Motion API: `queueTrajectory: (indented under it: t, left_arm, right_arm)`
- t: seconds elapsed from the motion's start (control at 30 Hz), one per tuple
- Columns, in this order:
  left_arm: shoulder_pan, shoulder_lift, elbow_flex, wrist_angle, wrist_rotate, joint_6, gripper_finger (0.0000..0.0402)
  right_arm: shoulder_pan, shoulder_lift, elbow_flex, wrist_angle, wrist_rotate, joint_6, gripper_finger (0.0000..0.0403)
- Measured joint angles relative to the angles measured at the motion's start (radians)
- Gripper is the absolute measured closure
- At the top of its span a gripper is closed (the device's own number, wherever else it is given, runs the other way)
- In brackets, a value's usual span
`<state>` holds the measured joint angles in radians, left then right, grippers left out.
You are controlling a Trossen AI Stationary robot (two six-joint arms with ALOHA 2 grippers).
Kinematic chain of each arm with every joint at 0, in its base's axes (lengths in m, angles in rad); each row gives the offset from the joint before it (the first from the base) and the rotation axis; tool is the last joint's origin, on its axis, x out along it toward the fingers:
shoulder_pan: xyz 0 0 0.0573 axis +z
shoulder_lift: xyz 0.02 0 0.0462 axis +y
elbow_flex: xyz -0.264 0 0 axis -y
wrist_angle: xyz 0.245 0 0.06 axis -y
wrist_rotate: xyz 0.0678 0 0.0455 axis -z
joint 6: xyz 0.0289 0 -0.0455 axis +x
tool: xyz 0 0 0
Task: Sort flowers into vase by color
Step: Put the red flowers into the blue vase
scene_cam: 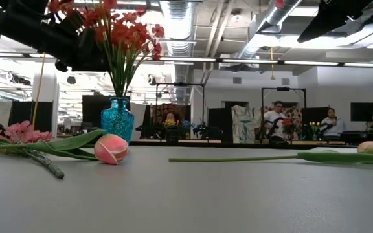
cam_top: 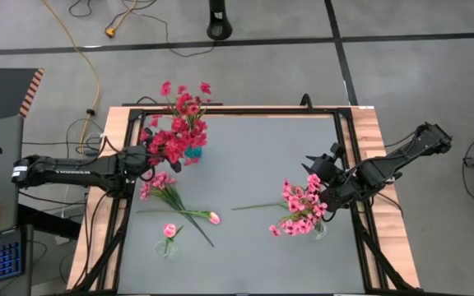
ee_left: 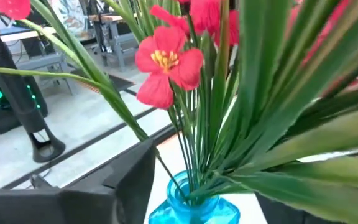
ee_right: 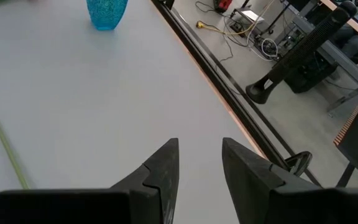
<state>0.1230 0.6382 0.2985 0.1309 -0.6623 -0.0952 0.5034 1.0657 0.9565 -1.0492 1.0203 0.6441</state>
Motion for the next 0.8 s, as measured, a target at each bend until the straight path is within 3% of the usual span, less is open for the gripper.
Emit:
queueTrajectory:
  t: [0.23, 0.43, 0.8]
  left_arm:
    - [0.000, -0.036, 0.001, -0.077, 0.002, 0.093, 0.0146]
    - [0.000, -0.089, 0.001, -0.178, -0.001, -0.013, 0.0145]
    - [0.000, -0.134, 0.001, -0.166, 0.000, -0.257, 0.0145]
  right_arm:
    - [0.000, 0.000, 0.000, -0.001, 0.000, 0.000, 0.0255]
    - [0.000, 0.000, 0.000, -0.006, -0.001, 0.000, 0.0255]
    - [0.000, 0.000, 0.000, -0.006, -0.001, 0.001, 0.0255]
